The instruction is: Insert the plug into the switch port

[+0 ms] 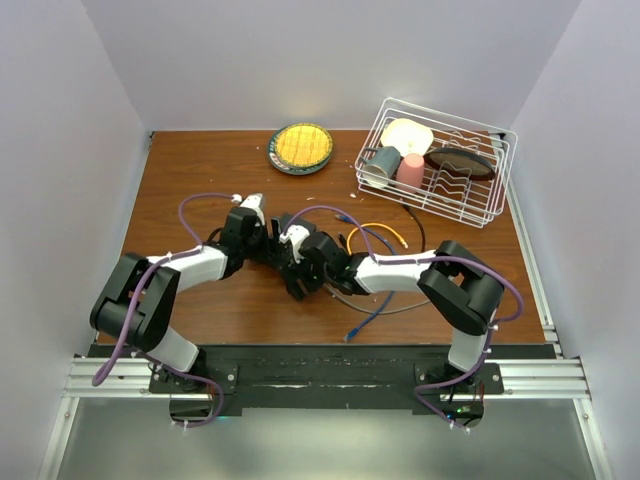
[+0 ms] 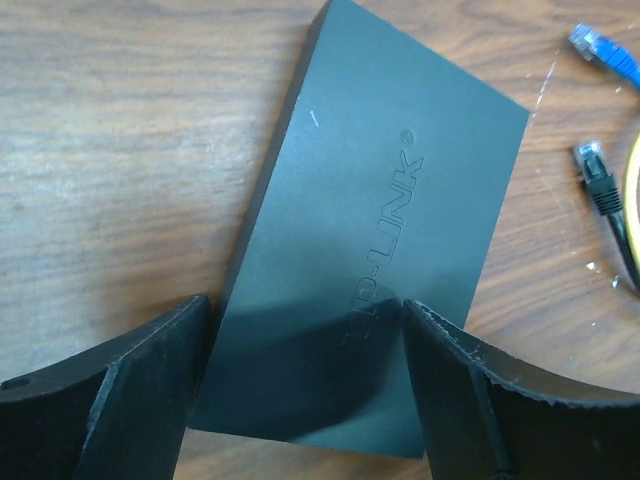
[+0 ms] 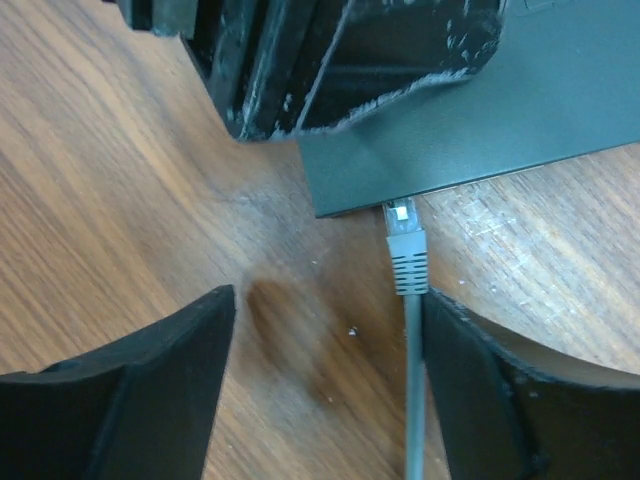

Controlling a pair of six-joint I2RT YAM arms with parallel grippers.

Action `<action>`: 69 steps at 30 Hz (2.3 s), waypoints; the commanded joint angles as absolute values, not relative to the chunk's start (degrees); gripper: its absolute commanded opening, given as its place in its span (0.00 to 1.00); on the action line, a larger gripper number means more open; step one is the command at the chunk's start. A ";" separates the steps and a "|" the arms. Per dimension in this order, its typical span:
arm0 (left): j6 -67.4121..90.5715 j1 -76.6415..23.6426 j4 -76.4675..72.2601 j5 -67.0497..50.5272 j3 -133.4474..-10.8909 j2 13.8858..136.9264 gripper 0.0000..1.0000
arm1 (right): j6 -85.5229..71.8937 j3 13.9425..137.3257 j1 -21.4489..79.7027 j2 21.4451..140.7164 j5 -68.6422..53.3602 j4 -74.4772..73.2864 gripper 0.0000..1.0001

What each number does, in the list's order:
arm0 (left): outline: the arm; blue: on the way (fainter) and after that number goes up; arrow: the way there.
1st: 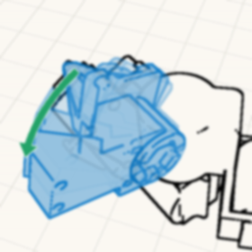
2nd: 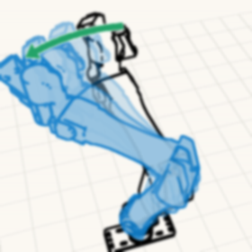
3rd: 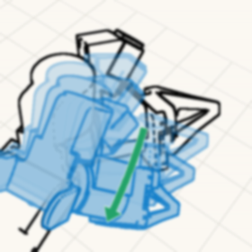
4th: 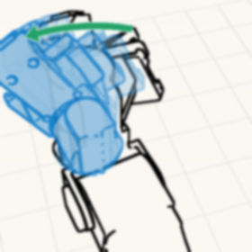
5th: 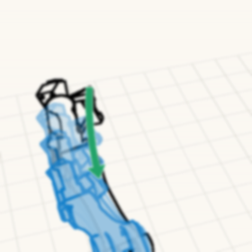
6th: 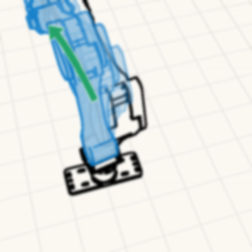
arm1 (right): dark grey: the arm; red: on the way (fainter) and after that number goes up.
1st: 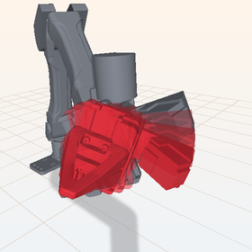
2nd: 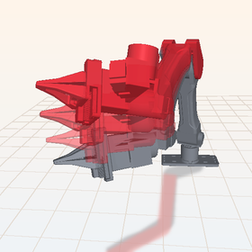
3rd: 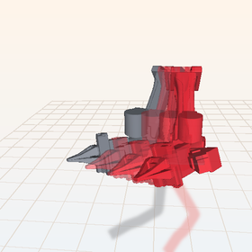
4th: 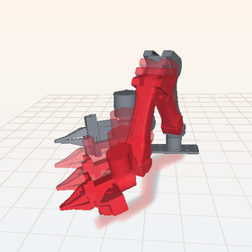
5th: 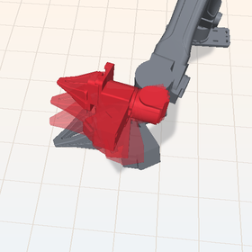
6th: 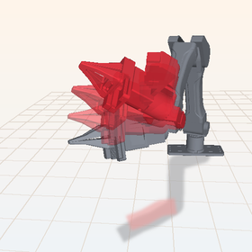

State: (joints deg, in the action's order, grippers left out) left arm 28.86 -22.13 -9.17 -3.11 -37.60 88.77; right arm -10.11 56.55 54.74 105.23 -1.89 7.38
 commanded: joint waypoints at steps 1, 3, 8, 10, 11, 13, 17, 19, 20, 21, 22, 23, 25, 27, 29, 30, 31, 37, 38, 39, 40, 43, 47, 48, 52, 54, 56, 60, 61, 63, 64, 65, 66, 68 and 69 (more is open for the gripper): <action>27.25 -22.68 2.19 -4.66 -40.68 88.33 0.82 | -12.22 55.11 54.84 105.12 1.93 5.01 0.85; 26.37 -22.68 3.07 -3.96 -41.83 88.24 0.82 | -12.83 55.54 54.84 104.68 4.12 4.05 0.88; 24.44 -22.68 5.09 -2.38 -45.08 88.42 0.82 | -12.13 56.95 54.76 104.85 7.55 2.20 0.92; 24.35 -22.68 5.27 -2.11 -45.79 88.24 0.82 | -11.87 57.74 54.84 105.03 9.56 1.32 0.92; 24.17 -22.68 5.27 -2.02 -45.97 88.16 0.82 | -11.87 57.83 54.84 104.86 10.19 1.23 0.91; 24.08 -22.68 5.10 -1.85 -46.67 88.24 0.82 | -11.43 57.83 54.76 104.50 10.81 1.49 0.91; 23.38 -22.41 3.87 -2.02 -48.42 90.17 0.82 | -10.11 57.66 54.84 102.93 9.50 2.46 0.87; 22.85 -21.80 2.91 -2.37 -49.39 92.18 0.82 | -9.50 57.31 54.76 102.48 8.44 3.51 0.85; 22.59 -21.45 2.29 -4.11 -49.57 92.98 0.82 | -9.06 57.30 54.84 102.39 8.00 3.69 0.83; 22.50 -20.92 1.68 -5.35 -49.92 93.77 0.82 | -8.88 57.30 54.76 102.39 8.09 3.95 0.80; 22.33 -19.87 0.89 -6.75 -49.75 95.08 0.82 | -8.79 57.30 54.76 102.39 8.09 4.13 0.74; 22.15 -19.43 -1.82 -9.64 -49.66 95.71 0.81 | -8.70 57.30 54.76 102.65 8.17 4.22 0.74; 21.80 -18.38 -4.47 -12.55 -49.22 97.02 0.81 | -8.52 57.30 54.76 103.44 7.91 4.57 0.70; 21.18 -18.11 -5.01 -14.06 -49.39 97.73 0.80 | -8.61 56.78 54.76 103.88 7.56 5.88 0.64; 20.66 -17.93 -5.36 -14.41 -49.57 98.61 0.80 | -8.79 56.43 54.76 104.32 7.38 6.50 0.60; 20.57 -17.76 -5.36 -14.50 -49.66 98.87 0.80 | -8.88 56.34 54.76 104.76 7.64 7.11 0.59; 20.39 -17.75 -5.45 -14.59 -49.75 99.40 0.79 | -8.88 56.16 54.76 104.94 7.56 7.47 0.55; 19.51 -17.49 -5.45 -16.61 -49.66 100.90 0.75 | -9.05 55.20 54.76 105.55 6.77 10.37 0.45; 19.60 -17.40 -5.45 -17.13 -49.57 100.90 0.74 | -9.05 55.28 54.76 105.64 6.77 10.63 0.39; 19.60 -17.32 -5.54 -17.40 -49.14 100.90 0.73 | -9.14 55.28 54.76 105.91 6.77 10.90 0.36; 19.69 -17.31 -5.54 -17.75 -48.87 100.90 0.72 | -9.05 55.37 54.84 106.00 6.33 11.07 0.34; 20.04 -17.31 -5.45 -19.33 -47.82 100.46 0.70 | -9.05 54.93 54.76 105.91 5.89 13.26 0.32; 20.48 -17.31 -5.27 -21.35 -46.59 100.37 0.68 | -9.23 54.05 54.76 105.82 4.75 16.78 0.18; 20.65 -17.31 -5.62 -22.14 -46.41 100.46 0.67 | -9.14 54.23 54.76 106.43 4.66 17.14 0.14; 21.71 -17.31 -7.38 -26.01 -45.35 101.25 0.62 | -9.23 54.84 54.76 107.58 3.96 18.54 0.00; 21.97 -17.31 -7.82 -27.42 -44.30 101.25 0.61 | -9.40 54.76 54.76 107.93 4.39 19.86 0.00; 22.06 -17.32 -8.00 -28.30 -43.51 101.16 0.59 | -9.14 54.67 54.76 108.02 4.66 20.82 0.00; 21.80 -17.40 -7.91 -30.14 -42.54 101.25 0.59 | -8.79 54.76 54.76 108.19 5.10 22.50 0.00; 21.62 -17.49 -7.91 -30.67 -42.37 101.34 0.59 | -8.53 54.84 54.67 108.11 4.84 22.94 0.00; 21.71 -17.40 -8.08 -31.99 -41.75 101.34 0.58 | -8.35 55.28 54.58 108.28 5.53 23.55 0.00; 21.97 -17.40 -8.09 -32.43 -41.57 101.34 0.57 | -8.26 55.72 54.49 108.46 5.62 23.55 0.00; 22.15 -17.58 -8.09 -32.87 -41.05 101.25 0.56 | -8.78 56.77 54.06 109.15 5.89 23.21 0.00; 22.32 -17.49 -8.09 -33.13 -40.78 101.16 0.56 | -9.31 57.30 53.79 109.33 6.15 23.12 0.00; 23.02 -17.58 -8.09 -33.66 -39.82 101.08 0.55 | -10.37 58.36 53.09 109.77 6.50 23.29 0.00; 23.38 -17.67 -8.43 -33.84 -39.47 100.99 0.55 | -10.72 58.53 53.00 109.78 6.85 23.64 0.00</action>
